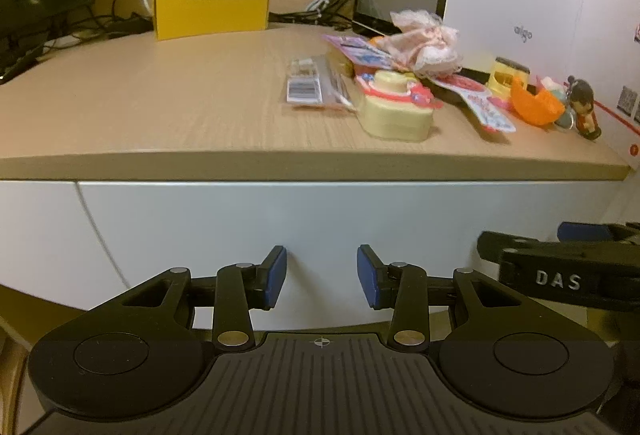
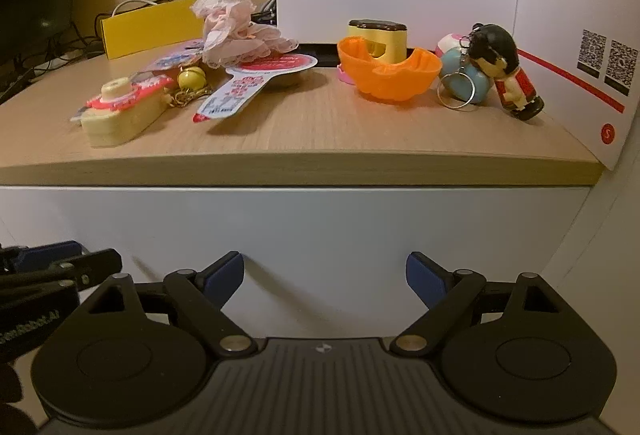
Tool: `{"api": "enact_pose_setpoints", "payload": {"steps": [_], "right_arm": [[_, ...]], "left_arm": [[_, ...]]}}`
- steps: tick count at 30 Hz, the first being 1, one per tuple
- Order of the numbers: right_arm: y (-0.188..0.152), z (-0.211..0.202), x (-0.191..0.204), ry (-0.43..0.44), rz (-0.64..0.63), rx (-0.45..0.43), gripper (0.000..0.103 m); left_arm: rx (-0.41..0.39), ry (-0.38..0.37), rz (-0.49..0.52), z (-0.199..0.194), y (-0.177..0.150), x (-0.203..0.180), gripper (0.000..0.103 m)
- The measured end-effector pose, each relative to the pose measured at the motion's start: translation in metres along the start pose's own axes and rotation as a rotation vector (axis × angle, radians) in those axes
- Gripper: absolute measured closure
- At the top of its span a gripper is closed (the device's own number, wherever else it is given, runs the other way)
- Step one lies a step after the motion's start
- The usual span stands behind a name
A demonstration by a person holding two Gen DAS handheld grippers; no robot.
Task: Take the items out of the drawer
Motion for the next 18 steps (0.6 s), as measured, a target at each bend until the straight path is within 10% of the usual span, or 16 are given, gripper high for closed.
{"api": "enact_pose_setpoints", "payload": {"steps": [18], "right_arm": [[-0.050, -0.120, -0.025, 0.031, 0.050, 0.001, 0.014]], "left_arm": [[-0.077, 0.003, 0.062, -0.117, -0.035, -0.041, 0.060]]}}
Point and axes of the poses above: each gripper's, at about its wrist camera, not at the fingertips, and z roughly the way its jaws point, x to its left, y to its top, the point moved 5 cm from there along z, roughly the way its jaws point, and after that the axes turned 13 degrees about x, right-handed, at the moved point
